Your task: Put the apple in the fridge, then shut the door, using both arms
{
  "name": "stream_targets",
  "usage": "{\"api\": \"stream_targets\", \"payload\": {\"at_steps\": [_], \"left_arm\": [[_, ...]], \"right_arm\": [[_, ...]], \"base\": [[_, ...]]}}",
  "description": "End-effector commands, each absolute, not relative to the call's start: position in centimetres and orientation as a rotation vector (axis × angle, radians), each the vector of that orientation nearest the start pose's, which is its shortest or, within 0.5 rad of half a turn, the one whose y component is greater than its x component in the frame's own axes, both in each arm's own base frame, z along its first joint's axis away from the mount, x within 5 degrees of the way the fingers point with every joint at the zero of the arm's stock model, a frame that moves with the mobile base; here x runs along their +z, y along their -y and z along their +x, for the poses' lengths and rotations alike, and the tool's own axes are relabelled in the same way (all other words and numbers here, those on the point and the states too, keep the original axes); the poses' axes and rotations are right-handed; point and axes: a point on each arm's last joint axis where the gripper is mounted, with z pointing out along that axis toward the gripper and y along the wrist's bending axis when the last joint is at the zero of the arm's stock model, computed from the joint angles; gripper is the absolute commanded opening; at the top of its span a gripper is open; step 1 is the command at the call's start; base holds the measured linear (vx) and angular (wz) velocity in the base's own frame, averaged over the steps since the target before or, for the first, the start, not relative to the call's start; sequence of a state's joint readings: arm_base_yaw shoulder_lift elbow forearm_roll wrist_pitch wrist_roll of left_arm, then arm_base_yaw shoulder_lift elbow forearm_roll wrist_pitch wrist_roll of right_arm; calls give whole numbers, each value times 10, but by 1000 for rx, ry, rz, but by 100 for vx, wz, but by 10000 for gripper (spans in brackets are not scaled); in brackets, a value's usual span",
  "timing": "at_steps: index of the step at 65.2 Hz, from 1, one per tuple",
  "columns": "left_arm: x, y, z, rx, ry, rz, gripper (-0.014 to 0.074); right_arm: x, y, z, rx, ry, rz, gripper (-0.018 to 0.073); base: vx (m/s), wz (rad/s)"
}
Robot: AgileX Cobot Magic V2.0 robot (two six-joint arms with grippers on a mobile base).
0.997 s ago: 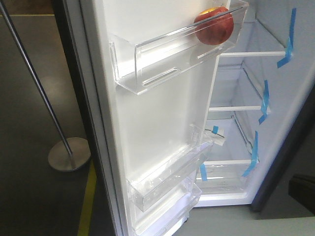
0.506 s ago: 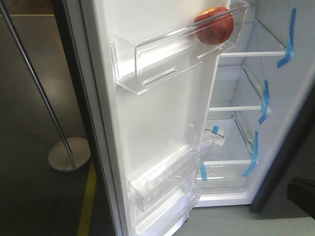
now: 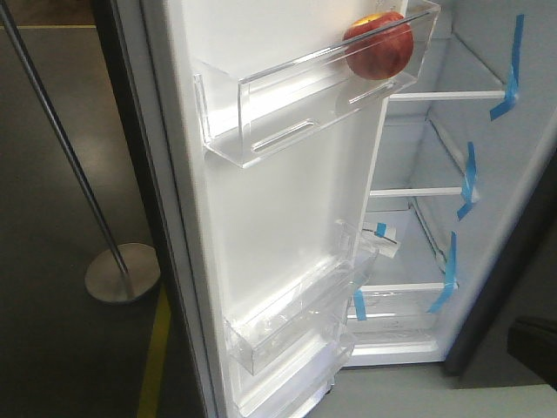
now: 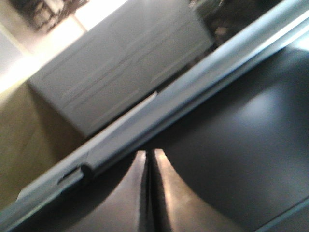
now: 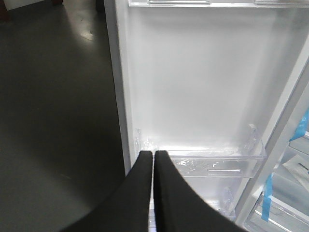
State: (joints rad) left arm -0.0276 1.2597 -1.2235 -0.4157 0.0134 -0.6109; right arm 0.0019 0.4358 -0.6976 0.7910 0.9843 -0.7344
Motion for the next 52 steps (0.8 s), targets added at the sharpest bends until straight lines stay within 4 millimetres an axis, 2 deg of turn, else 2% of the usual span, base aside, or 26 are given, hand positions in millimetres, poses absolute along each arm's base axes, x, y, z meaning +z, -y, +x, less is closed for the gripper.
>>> {"api": "stream_targets", "payload": {"at_steps": [1,13,26,36,52], "left_arm": [[464,13,303,-877,-1330,-732,-7],[458,22,339,-971,-1391,-813,2],[450,28,366,-1065,-1438,-894,23],[445,31,378,-1135,-1444,-954,62],[445,34,378,-1151,-1481,-923,143]], "right_arm": [[362,-54,56,503,-1819,-565,-3],[362,-54,56,503,-1819,-565,-3],[362,-54,56,503,-1819,-565,-3],[362,-54,56,503,-1819,-565,-3],[362,-54,56,498,-1816,-571,-3]], "base": [[0,0],[0,0],[0,0],[0,0],[0,0]]}}
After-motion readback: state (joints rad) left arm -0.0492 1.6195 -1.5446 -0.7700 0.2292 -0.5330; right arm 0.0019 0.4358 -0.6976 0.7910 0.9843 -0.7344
